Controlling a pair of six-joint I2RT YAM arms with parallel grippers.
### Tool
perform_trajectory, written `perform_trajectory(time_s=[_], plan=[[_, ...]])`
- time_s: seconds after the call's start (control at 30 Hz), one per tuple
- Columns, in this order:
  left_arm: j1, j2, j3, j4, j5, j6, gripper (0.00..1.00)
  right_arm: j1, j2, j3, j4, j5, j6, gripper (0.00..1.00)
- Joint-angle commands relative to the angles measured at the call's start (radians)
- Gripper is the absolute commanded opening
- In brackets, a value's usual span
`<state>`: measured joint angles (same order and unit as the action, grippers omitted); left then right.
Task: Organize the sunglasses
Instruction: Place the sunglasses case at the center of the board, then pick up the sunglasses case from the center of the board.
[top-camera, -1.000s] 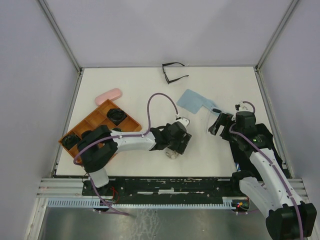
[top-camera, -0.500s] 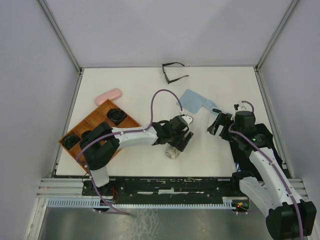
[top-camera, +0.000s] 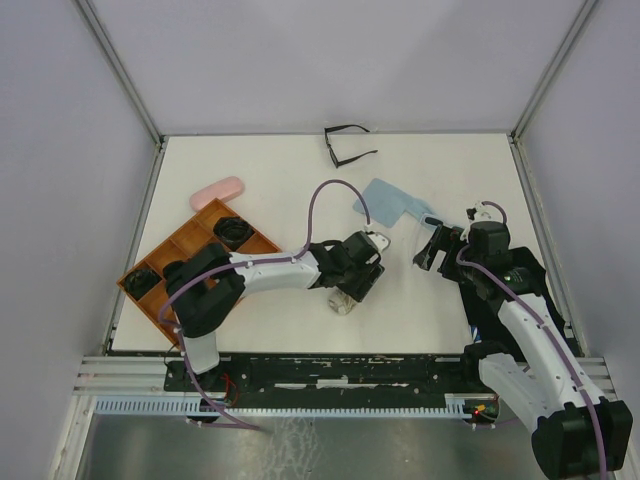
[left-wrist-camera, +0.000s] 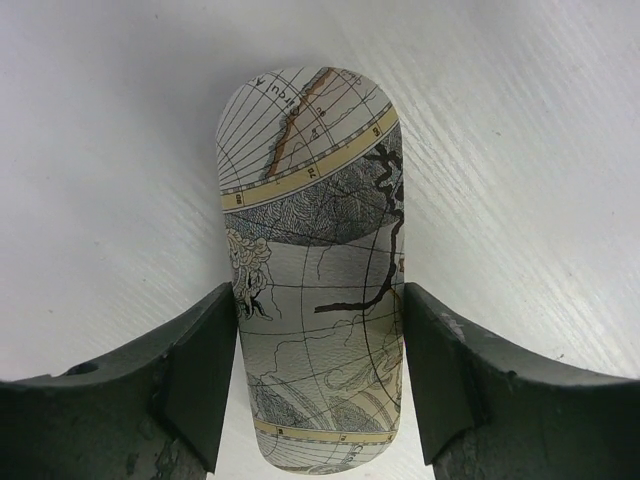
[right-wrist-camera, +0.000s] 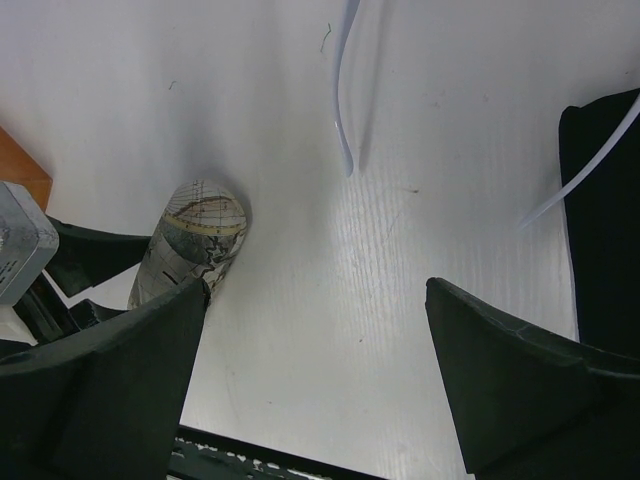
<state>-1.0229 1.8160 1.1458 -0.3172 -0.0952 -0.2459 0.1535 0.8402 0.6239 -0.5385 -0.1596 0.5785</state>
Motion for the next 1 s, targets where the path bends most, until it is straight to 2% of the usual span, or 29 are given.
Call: perform_trajectory(time_s=[0.0, 0.07, 0.13, 0.23, 0.3, 0.47, 0.6, 0.83, 0.97], plan=[[-0.001, 0.012, 0.041, -0.008, 0.002, 0.057, 0.63, 0.001, 0.001, -0.003, 0.038, -0.018, -0.011, 0.99], [-0.001, 0.007, 0.044, -0.011, 0.002, 0.056, 0.55, 0.001, 0.000, -0.001, 0.040, -0.023, -0.011, 0.99], [-0.001, -0.009, 0.045, -0.006, 0.002, 0.051, 0.42, 0.001, -0.005, 0.001, 0.043, -0.027, -0.010, 0.99], [0.014, -0.053, 0.042, 0.018, 0.042, 0.033, 0.14, 0.001, -0.025, 0.005, 0.058, -0.044, -0.010, 0.99], [0.040, -0.087, 0.032, 0.047, 0.095, 0.000, 0.05, 0.001, -0.045, 0.008, 0.071, -0.059, -0.006, 0.99], [0.123, -0.207, -0.041, 0.172, 0.213, -0.090, 0.03, 0.001, -0.100, 0.004, 0.124, -0.112, 0.005, 0.99], [0.180, -0.316, -0.112, 0.287, 0.256, -0.163, 0.03, 0.001, -0.134, -0.003, 0.190, -0.199, 0.008, 0.99], [0.220, -0.471, -0.187, 0.437, 0.224, -0.263, 0.03, 0.001, -0.105, 0.014, 0.322, -0.365, 0.058, 0.97], [0.220, -0.486, -0.166, 0.360, 0.101, -0.248, 0.03, 0.010, -0.070, 0.040, 0.313, -0.367, 0.066, 0.97]])
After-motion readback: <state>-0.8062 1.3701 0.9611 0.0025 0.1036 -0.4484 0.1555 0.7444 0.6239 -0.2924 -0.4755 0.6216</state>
